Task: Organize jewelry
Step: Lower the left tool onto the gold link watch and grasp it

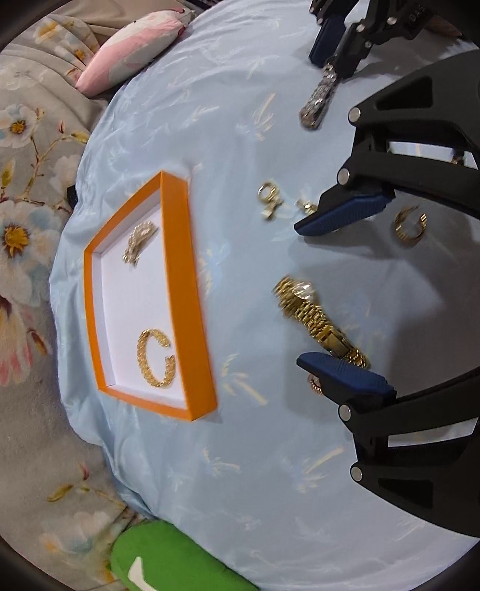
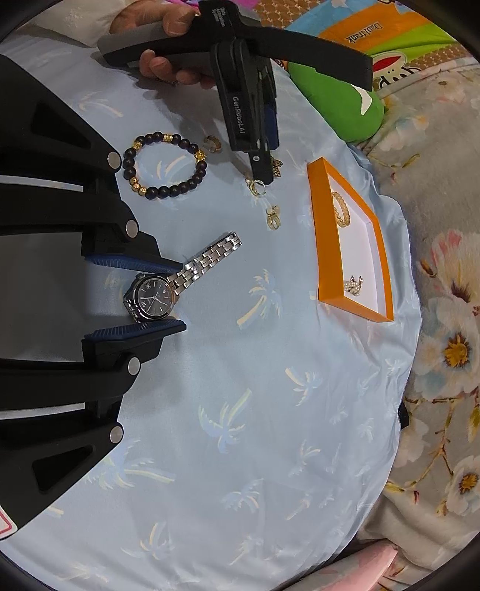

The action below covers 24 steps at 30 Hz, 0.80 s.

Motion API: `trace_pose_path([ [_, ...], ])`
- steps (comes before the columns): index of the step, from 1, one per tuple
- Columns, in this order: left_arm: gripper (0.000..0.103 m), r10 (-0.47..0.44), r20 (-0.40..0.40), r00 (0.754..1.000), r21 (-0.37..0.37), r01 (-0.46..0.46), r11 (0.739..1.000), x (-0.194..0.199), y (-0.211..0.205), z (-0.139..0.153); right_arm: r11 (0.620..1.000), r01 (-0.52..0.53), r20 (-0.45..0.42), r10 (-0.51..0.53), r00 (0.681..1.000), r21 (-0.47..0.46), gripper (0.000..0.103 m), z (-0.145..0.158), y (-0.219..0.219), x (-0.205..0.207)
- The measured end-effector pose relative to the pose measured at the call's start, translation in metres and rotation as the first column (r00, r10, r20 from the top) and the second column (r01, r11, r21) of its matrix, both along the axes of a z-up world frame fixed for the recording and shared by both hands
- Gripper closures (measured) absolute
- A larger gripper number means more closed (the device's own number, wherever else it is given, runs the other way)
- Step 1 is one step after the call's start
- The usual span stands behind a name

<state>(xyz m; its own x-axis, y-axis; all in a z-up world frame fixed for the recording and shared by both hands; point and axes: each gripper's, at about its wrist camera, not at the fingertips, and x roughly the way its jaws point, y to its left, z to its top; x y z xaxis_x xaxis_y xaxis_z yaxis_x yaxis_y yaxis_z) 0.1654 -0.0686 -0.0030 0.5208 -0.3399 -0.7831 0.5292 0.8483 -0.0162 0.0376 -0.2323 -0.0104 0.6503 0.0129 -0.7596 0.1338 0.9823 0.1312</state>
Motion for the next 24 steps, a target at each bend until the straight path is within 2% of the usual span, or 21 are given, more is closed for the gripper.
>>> trace_pose_path([
  [6, 0.040, 0.005, -0.072, 0.997, -0.106, -0.013, 0.994, -0.029, 0.008, 0.004, 1.000, 0.000, 0.000, 0.000, 1.000, -0.002, 0.078, 0.000, 0.000, 0.000],
  [12, 0.040, 0.147, -0.061, 0.987, -0.099, -0.152, 0.983, -0.012, 0.022, 0.005, 1.000, 0.000, 0.000, 0.000, 1.000, -0.006, 0.078, -0.001, 0.000, 0.000],
  [14, 0.042, 0.164, -0.066, 0.984, -0.102, -0.170, 0.980, -0.006, 0.024, 0.004, 1.000, 0.000, 0.000, 0.000, 1.000, -0.005, 0.078, -0.001, 0.000, 0.000],
  [16, 0.045, 0.179, -0.047, 0.983, -0.074, -0.182, 0.981, -0.002, 0.021, 0.003, 1.000, 0.002, 0.001, -0.002, 1.000, -0.001, 0.078, -0.001, 0.000, 0.000],
  [21, 0.069, 0.188, 0.012, 0.982, -0.018, -0.188, 0.982, 0.004, 0.006, 0.002, 1.000, 0.004, 0.002, -0.004, 1.000, 0.004, 0.078, -0.001, 0.000, 0.000],
  [24, 0.073, 0.173, 0.031, 0.984, -0.003, -0.173, 0.985, 0.004, -0.002, 0.002, 1.000, 0.004, 0.001, -0.004, 1.000, 0.002, 0.078, -0.001, 0.000, 0.000],
])
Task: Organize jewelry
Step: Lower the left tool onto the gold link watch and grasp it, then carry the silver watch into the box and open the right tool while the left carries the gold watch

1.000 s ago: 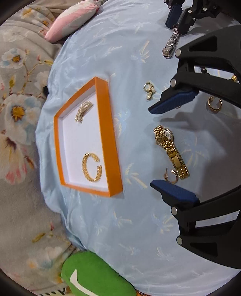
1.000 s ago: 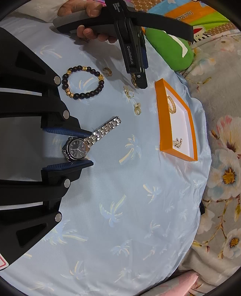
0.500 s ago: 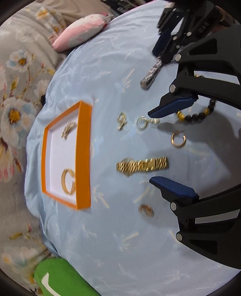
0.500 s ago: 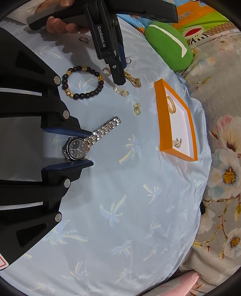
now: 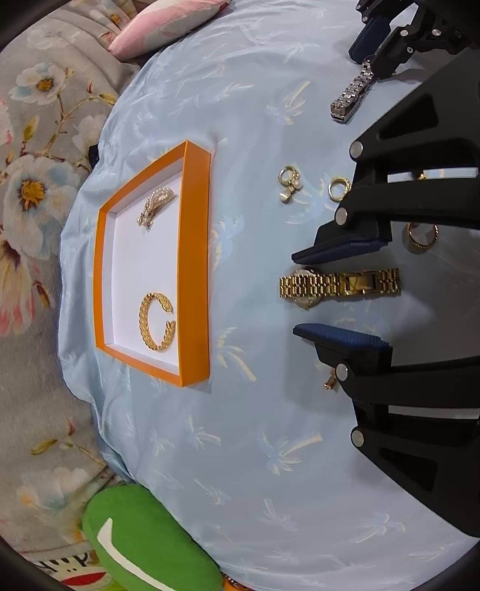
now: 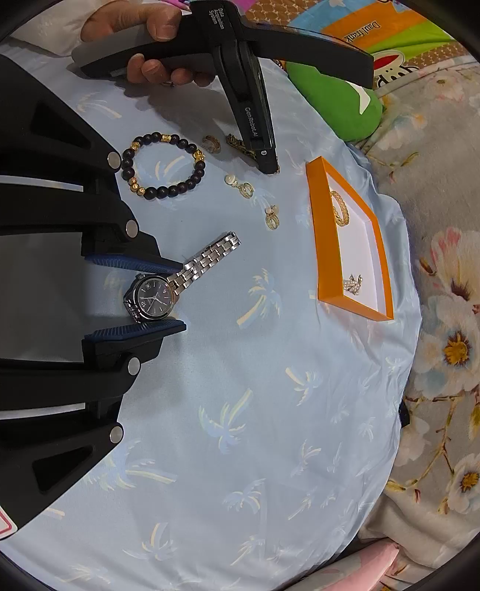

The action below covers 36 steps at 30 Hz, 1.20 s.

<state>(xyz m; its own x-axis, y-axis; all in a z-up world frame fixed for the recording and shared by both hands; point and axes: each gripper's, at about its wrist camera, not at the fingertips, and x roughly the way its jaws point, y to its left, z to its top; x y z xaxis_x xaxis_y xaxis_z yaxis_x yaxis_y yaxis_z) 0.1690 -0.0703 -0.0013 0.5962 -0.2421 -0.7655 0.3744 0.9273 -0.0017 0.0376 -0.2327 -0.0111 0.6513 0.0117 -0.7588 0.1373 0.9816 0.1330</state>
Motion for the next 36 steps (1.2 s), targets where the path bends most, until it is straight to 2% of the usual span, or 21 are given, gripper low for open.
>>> trace_pose_path([
  [2, 0.080, -0.012, 0.007, 1.000, 0.010, 0.012, 1.000, -0.001, -0.003, 0.000, 1.000, 0.000, 0.000, 0.000, 1.000, -0.003, 0.078, 0.000, 0.000, 0.000],
  [11, 0.080, -0.018, -0.008, 1.000, -0.040, 0.018, 0.999, -0.007, 0.005, 0.006, 0.999, 0.007, 0.028, -0.008, 1.000, 0.037, 0.079, 0.005, -0.003, -0.006],
  [25, 0.080, -0.014, 0.029, 0.999, -0.147, 0.018, 0.989, -0.034, 0.040, 0.065, 0.999, -0.018, 0.134, 0.012, 0.991, 0.042, 0.079, 0.067, 0.000, -0.008],
  [30, 0.080, -0.023, 0.070, 0.997, -0.139, 0.032, 0.990, -0.025, 0.042, 0.088, 0.999, -0.045, 0.179, 0.043, 0.983, 0.006, 0.079, 0.096, -0.001, 0.017],
  [35, 0.080, -0.023, 0.128, 0.992, -0.102, 0.037, 0.994, 0.008, 0.027, 0.109, 0.997, -0.074, 0.213, 0.077, 0.974, -0.024, 0.079, 0.122, -0.003, 0.074],
  [36, 0.088, -0.024, 0.137, 0.990, -0.098, 0.038, 0.994, 0.017, 0.023, 0.113, 0.996, -0.083, 0.221, 0.086, 0.971, -0.021, 0.079, 0.126, -0.004, 0.087],
])
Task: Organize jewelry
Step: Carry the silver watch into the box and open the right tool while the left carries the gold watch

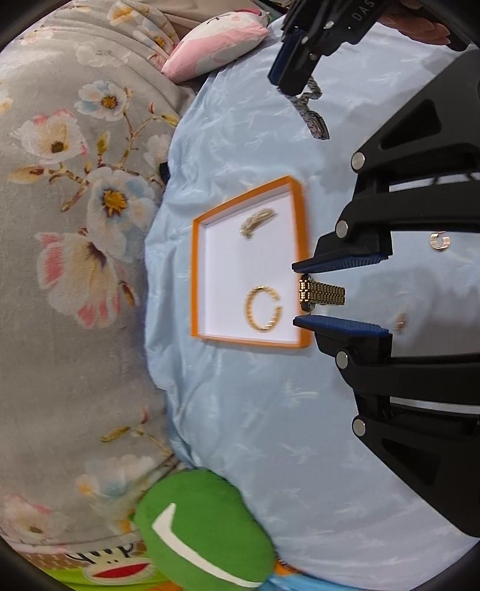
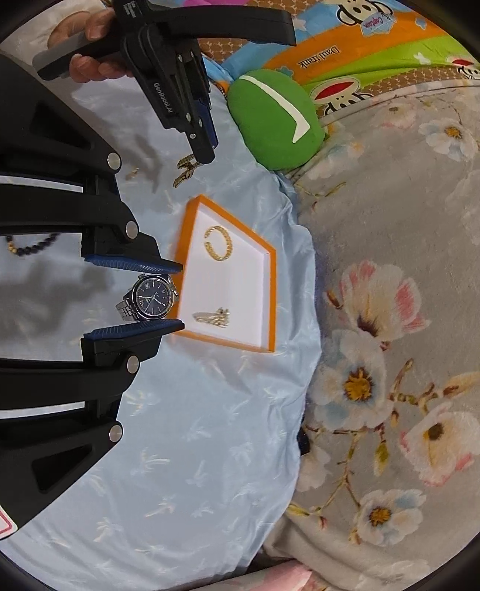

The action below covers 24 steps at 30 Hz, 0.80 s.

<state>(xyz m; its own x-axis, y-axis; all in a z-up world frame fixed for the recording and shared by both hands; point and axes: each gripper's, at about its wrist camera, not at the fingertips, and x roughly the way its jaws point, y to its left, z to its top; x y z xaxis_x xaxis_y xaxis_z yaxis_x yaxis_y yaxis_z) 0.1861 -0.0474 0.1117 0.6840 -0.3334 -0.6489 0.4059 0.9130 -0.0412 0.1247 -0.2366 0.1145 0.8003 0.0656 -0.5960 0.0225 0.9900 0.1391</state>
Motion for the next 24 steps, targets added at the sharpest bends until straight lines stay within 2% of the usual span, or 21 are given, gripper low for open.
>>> trace_pose_path([
  [1, 0.094, 0.000, 0.016, 1.000, 0.006, -0.001, 1.000, 0.011, -0.006, 0.004, 1.000, -0.007, 0.005, 0.007, 1.000, 0.001, 0.079, 0.004, 0.000, 0.013],
  [2, 0.096, 0.005, 0.030, 1.000, 0.012, -0.005, 1.000, 0.023, -0.011, 0.009, 1.000, -0.010, 0.007, 0.010, 1.000, 0.001, 0.079, 0.007, -0.001, 0.028],
  [7, 0.095, 0.013, 0.062, 0.998, -0.008, -0.013, 1.000, 0.083, -0.036, 0.021, 1.000, -0.018, 0.008, 0.017, 1.000, 0.009, 0.079, 0.009, -0.004, 0.097],
  [12, 0.095, 0.054, 0.046, 0.997, 0.021, -0.055, 0.998, 0.137, -0.058, 0.009, 0.999, -0.028, -0.024, 0.027, 0.999, -0.019, 0.079, -0.011, -0.002, 0.161],
  [17, 0.094, 0.036, 0.022, 0.999, 0.031, -0.037, 0.999, 0.140, -0.052, -0.013, 1.000, -0.023, -0.077, 0.022, 0.997, -0.006, 0.079, -0.043, -0.005, 0.202],
  [19, 0.094, 0.032, -0.003, 0.999, 0.049, -0.032, 0.998, 0.134, -0.045, -0.028, 0.999, -0.039, -0.126, 0.038, 0.991, -0.006, 0.079, -0.059, -0.004, 0.217],
  [20, 0.091, 0.031, -0.016, 0.999, 0.048, -0.030, 0.998, 0.130, -0.040, -0.034, 0.999, -0.046, -0.147, 0.044, 0.988, -0.011, 0.078, -0.066, -0.003, 0.221],
  [22, 0.078, 0.039, -0.048, 0.998, 0.063, -0.036, 0.997, 0.123, -0.033, -0.046, 0.998, -0.050, -0.148, 0.042, 0.988, -0.049, 0.078, -0.073, 0.002, 0.221],
  [24, 0.055, 0.045, -0.069, 0.997, 0.068, -0.041, 0.997, 0.113, -0.025, -0.054, 0.995, -0.050, -0.130, 0.039, 0.991, -0.085, 0.076, -0.072, 0.007, 0.212],
])
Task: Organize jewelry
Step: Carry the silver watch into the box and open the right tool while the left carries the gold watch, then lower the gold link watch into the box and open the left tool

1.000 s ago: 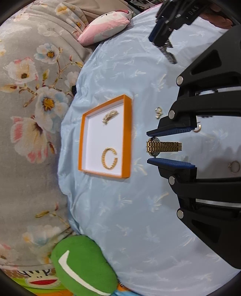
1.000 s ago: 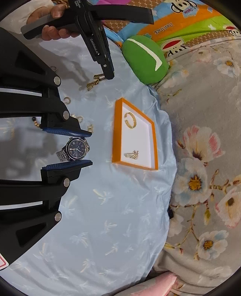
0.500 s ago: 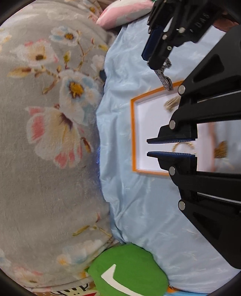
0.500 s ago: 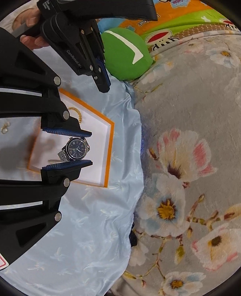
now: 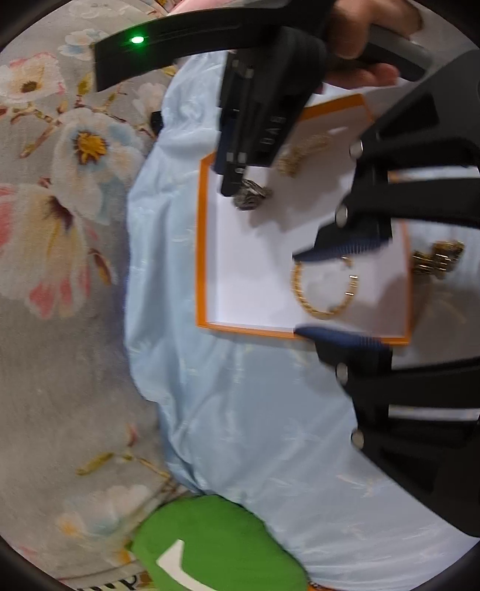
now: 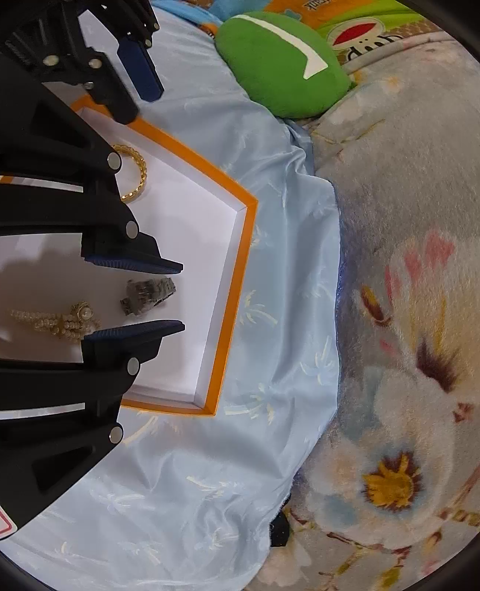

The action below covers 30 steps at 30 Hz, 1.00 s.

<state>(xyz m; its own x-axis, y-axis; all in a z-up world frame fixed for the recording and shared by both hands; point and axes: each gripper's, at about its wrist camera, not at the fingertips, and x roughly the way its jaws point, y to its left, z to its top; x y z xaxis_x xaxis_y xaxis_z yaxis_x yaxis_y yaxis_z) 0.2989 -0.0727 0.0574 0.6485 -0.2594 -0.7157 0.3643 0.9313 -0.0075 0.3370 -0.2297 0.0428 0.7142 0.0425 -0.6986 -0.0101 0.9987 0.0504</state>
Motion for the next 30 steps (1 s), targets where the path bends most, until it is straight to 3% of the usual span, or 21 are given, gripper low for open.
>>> trace_pose_path([
  [7, 0.052, -0.011, -0.092, 0.996, 0.043, 0.015, 0.999, -0.046, 0.005, -0.030, 1.000, -0.002, 0.042, 0.002, 0.999, 0.008, 0.073, 0.014, -0.002, -0.029],
  [11, 0.053, -0.008, -0.137, 0.991, 0.085, 0.019, 0.996, -0.052, -0.004, -0.051, 1.000, -0.005, 0.044, 0.005, 0.999, 0.003, 0.073, 0.016, -0.003, -0.039],
  [13, 0.058, -0.002, -0.126, 0.992, 0.086, 0.013, 0.996, -0.054, -0.005, -0.055, 1.000, -0.007, 0.045, 0.007, 0.999, -0.002, 0.073, 0.015, -0.003, -0.043],
  [14, 0.071, -0.005, -0.123, 0.992, 0.084, 0.015, 0.996, -0.054, -0.006, -0.054, 1.000, -0.008, 0.046, 0.008, 0.999, -0.004, 0.073, 0.015, -0.003, -0.045],
  [15, 0.084, -0.012, -0.124, 0.992, 0.076, 0.021, 0.997, -0.054, -0.007, -0.053, 1.000, -0.009, 0.047, 0.009, 0.999, -0.003, 0.073, 0.015, -0.004, -0.046],
  [17, 0.087, -0.034, -0.139, 0.990, 0.054, 0.042, 0.998, -0.054, -0.009, -0.051, 1.000, -0.009, 0.051, 0.009, 0.999, -0.003, 0.073, 0.014, -0.005, -0.049],
  [25, 0.088, -0.058, -0.073, 0.996, -0.011, 0.057, 0.998, -0.053, -0.007, -0.011, 0.999, 0.006, 0.063, -0.008, 0.998, 0.035, 0.073, 0.014, -0.021, -0.071],
  [30, 0.090, -0.049, -0.003, 0.999, -0.018, 0.049, 0.999, -0.023, -0.019, 0.018, 0.997, 0.007, 0.068, -0.013, 0.998, 0.080, 0.073, 0.008, -0.027, -0.091],
])
